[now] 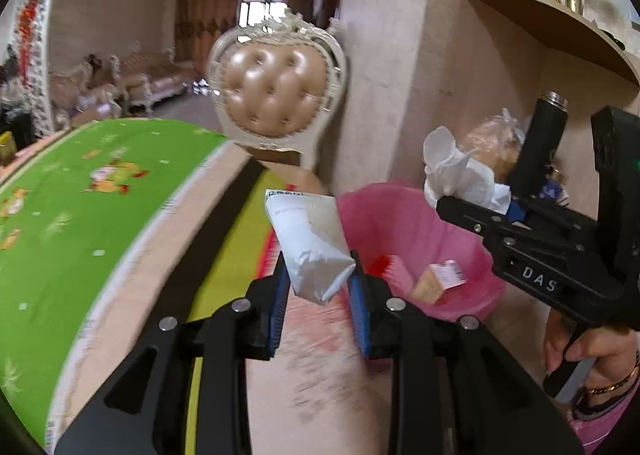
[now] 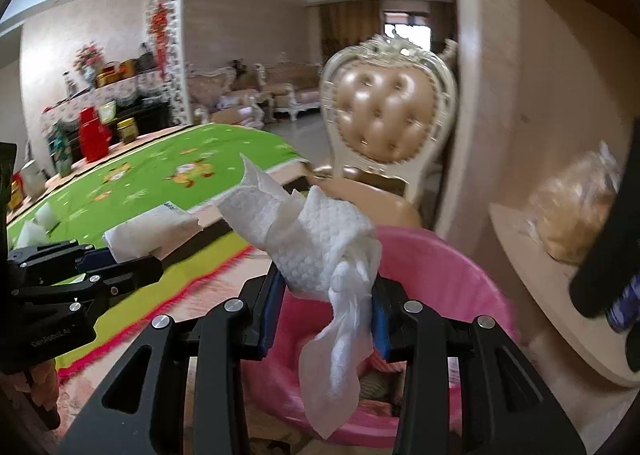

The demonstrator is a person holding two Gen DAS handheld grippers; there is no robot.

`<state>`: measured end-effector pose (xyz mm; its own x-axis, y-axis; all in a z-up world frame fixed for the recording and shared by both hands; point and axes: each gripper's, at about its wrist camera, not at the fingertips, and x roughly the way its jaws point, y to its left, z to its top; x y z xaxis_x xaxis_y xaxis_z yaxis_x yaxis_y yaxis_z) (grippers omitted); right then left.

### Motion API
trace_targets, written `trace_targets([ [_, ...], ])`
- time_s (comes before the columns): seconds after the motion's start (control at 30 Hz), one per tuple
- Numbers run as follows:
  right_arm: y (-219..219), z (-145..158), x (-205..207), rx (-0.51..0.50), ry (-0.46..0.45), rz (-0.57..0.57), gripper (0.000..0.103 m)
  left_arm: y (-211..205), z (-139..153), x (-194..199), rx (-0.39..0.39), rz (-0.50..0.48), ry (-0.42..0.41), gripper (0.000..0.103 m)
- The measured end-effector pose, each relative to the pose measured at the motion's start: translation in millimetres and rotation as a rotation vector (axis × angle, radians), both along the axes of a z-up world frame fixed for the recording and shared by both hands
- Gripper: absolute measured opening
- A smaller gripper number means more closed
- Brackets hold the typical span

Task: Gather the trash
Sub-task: 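Carry tissue bundle and white packet to the pink bin and release both, then move both open tools back over the table toward the remaining trash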

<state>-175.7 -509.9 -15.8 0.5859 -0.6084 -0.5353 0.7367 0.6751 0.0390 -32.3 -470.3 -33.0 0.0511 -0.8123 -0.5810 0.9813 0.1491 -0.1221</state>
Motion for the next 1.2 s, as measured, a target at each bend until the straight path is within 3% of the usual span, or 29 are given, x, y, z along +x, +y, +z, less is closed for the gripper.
trace_targets([
  [0.37, -34.0, -21.1, -44.1, 0.067, 0.004, -0.097, 0.038, -61.0, -17.2, -35.8, 0.04, -0.104, 0.042, 0.028],
  [0.5, -38.0, -24.1, -45.5, 0.072, 0.009, -0.102, 0.045, -76.0, -26.3, -37.2, 0.065, -0.141, 0.076, 0.032],
  [0.6, -41.6, -26.9, -49.3, 0.075, -0.002, -0.112, 0.063, -78.8, -31.4, -39.0, 0.066, -0.142, 0.055, 0.057],
  [0.63, -41.3, -26.4, -50.1, 0.075, -0.005, -0.117, 0.063, -76.9, -31.4, -38.8, 0.061, -0.135, 0.042, 0.062],
  [0.7, -40.0, -26.0, -51.4, 0.072, -0.005, -0.123, 0.064, -70.2, -31.2, -36.9, 0.057, -0.123, 0.01, 0.063],
  [0.83, -35.7, -24.5, -46.1, 0.059, 0.013, -0.119, 0.071, -46.3, -21.6, -24.2, 0.012, -0.055, -0.044, 0.088],
  [0.93, -26.1, -21.0, -33.2, 0.03, 0.035, -0.101, 0.081, -19.2, -10.4, -8.8, -0.027, 0.011, -0.09, 0.098],
  [1.1, -0.1, -16.8, 13.6, -0.001, 0.075, 0.016, 0.085, 30.8, -0.6, 27.5, -0.016, 0.124, -0.169, 0.098],
  [1.2, 22.2, -13.9, 57.8, -0.01, 0.086, 0.13, 0.085, 73.0, 4.6, 61.1, -0.01, 0.241, -0.197, 0.098],
])
